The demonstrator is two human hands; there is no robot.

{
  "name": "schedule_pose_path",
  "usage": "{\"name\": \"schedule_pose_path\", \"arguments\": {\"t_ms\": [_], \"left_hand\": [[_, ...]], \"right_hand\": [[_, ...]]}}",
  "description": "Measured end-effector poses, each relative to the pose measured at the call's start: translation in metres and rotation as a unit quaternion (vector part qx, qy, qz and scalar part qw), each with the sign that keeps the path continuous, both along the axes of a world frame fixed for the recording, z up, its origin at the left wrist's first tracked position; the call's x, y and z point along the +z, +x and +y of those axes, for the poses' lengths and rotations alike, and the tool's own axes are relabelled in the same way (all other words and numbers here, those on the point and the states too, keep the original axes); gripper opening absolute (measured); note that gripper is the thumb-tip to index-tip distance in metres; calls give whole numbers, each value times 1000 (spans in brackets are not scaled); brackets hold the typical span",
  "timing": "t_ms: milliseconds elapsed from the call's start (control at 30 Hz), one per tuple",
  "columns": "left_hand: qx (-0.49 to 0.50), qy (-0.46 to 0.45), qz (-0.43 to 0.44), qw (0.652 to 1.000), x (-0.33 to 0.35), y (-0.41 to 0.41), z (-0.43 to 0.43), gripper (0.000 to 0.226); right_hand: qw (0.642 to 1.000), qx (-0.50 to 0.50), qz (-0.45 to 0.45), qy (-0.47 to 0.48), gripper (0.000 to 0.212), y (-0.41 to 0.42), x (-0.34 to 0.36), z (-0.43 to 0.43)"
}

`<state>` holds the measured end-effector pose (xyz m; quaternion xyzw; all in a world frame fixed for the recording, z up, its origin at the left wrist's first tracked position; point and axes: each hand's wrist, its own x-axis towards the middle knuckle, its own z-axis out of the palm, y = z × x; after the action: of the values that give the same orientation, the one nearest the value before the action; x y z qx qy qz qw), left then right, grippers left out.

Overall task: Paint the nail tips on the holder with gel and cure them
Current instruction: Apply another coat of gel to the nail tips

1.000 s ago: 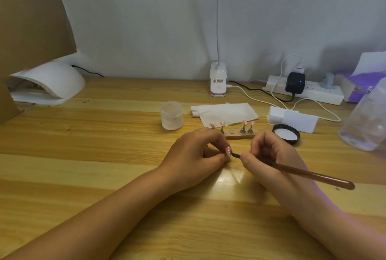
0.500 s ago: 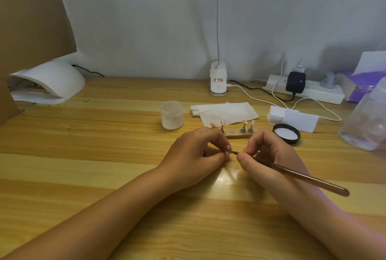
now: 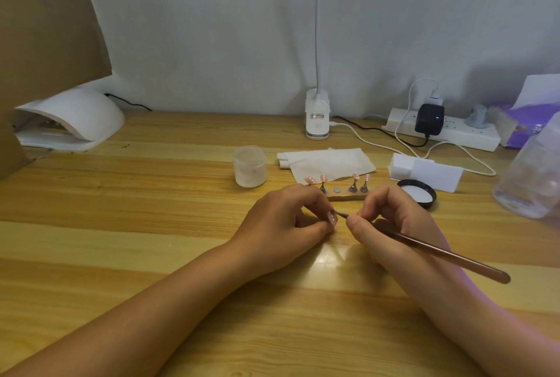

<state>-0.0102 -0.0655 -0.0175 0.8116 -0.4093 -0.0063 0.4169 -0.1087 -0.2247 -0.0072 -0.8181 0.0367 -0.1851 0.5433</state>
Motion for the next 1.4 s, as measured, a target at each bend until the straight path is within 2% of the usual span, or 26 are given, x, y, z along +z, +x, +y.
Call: {"name": "schedule_pose_path", "arguments": {"t_ms": [400, 633, 867, 1167, 1400], "left_hand": [[4, 4, -6, 1000, 0, 1, 0, 12], [7, 2, 4, 1000, 0, -1, 0, 8], [11, 12, -3, 1000, 0, 0, 0, 8], [-1, 7, -2, 1000, 1, 0, 0, 10], [-1, -6, 6, 1000, -1, 1, 0, 10]], "right_hand": [[999, 31, 32, -10, 19, 0, 3, -1], [1000, 4, -1, 25, 25, 0, 0, -3], [1000, 24, 8, -15, 24, -1, 2, 1], [999, 26, 27, -14, 19, -1, 3, 0], [1000, 0, 7, 9, 18, 1, 0, -2]]}}
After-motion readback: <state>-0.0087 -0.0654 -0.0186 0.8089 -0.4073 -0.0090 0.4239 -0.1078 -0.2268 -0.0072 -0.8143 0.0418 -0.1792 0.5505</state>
